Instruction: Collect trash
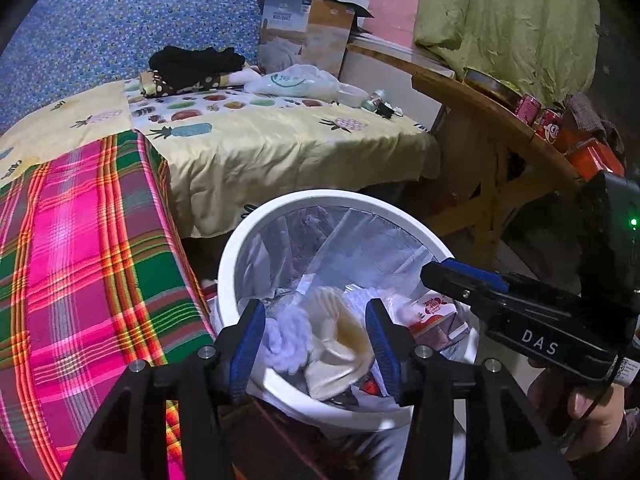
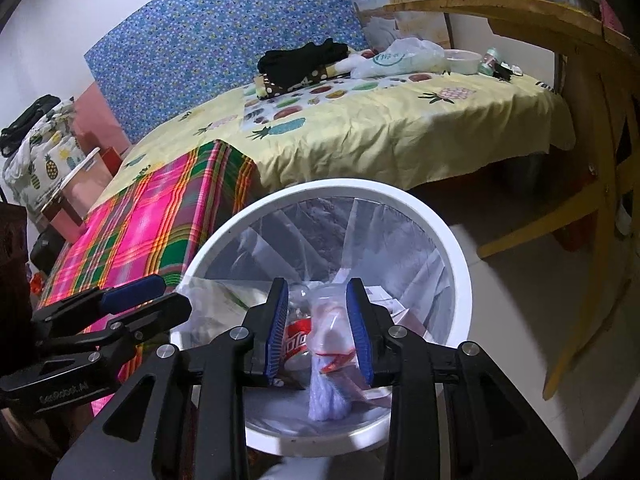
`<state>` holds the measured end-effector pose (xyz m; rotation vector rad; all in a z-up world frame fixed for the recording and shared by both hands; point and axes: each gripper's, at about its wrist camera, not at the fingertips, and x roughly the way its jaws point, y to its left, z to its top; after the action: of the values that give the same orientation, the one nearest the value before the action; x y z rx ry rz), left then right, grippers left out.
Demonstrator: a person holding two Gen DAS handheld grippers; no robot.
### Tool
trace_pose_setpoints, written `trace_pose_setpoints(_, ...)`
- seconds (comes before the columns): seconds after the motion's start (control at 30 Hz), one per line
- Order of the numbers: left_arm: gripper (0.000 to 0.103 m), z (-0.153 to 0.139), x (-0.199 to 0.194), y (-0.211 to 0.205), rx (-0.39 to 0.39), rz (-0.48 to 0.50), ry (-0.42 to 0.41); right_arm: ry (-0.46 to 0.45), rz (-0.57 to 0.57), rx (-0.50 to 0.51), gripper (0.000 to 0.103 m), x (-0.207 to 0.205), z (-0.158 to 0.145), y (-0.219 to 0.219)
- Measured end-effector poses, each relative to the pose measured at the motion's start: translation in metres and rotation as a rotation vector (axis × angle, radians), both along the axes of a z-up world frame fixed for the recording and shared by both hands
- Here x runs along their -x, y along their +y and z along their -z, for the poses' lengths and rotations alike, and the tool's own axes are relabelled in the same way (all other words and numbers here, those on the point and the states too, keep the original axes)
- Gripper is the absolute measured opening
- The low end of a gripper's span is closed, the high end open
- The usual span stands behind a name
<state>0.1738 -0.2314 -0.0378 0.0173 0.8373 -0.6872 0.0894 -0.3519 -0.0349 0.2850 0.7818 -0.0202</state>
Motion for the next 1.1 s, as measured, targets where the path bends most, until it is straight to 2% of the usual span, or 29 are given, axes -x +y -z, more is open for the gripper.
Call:
trace_pose_setpoints(0.33, 0.053, -0.009, 0.014, 0.021, -0.005, -0.042, -0.017, -0.026, -0.028, 0.020, 0.032, 0.011, -0.011, 0.015)
trace_pose_setpoints(0.77, 0.053, -0.024, 0.053, 0.064, -0.055, -0.145, -0.083, -0.042, -0.117, 0.053, 0.032, 0.034, -0.019, 0.050)
trace_pose_setpoints(1.1, 0.053, -0.026, 0.084, 0.096, -0.069, -0.216, -0.088, -0.070, -0.155, 0.063, 0.032, 0.056, -0.026, 0.071)
